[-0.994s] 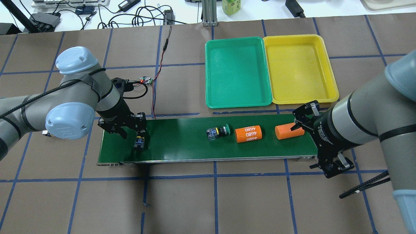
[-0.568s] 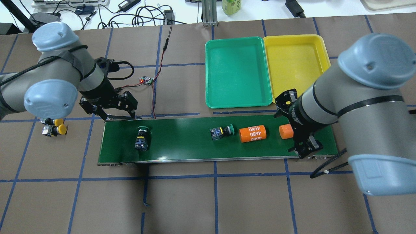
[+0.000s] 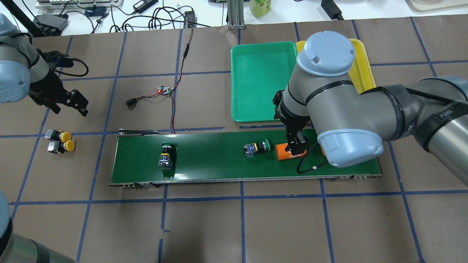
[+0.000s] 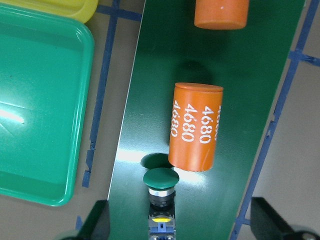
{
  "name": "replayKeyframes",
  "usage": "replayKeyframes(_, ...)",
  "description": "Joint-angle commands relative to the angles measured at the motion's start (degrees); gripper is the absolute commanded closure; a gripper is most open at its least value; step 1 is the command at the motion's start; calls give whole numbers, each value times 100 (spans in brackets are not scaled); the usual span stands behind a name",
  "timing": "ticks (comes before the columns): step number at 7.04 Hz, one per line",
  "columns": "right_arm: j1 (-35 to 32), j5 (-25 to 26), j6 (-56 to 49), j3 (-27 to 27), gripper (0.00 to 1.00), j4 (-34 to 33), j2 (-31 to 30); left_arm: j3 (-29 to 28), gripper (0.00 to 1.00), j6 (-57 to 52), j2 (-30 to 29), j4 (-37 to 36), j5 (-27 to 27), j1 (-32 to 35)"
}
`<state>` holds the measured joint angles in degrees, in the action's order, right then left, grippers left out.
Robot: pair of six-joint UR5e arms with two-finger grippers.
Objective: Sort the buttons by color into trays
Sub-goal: 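Grasp green button on belt with right gripper while left returns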
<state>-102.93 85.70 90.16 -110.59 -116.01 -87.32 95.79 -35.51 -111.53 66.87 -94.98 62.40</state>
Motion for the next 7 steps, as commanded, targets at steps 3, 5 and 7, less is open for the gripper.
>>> replayKeyframes(3,-514,26,589,-24,0,-229,468,-16,0,-940,-676,-623,-56,-492)
replayKeyframes(5,-570,52,530,-33,0,-221,575,-8,0,-940,-790,-623,-56,-571)
replayKeyframes(7,-491,70,486,-208,0,-247,584,1,0,-1211,-826,-623,-65,-641)
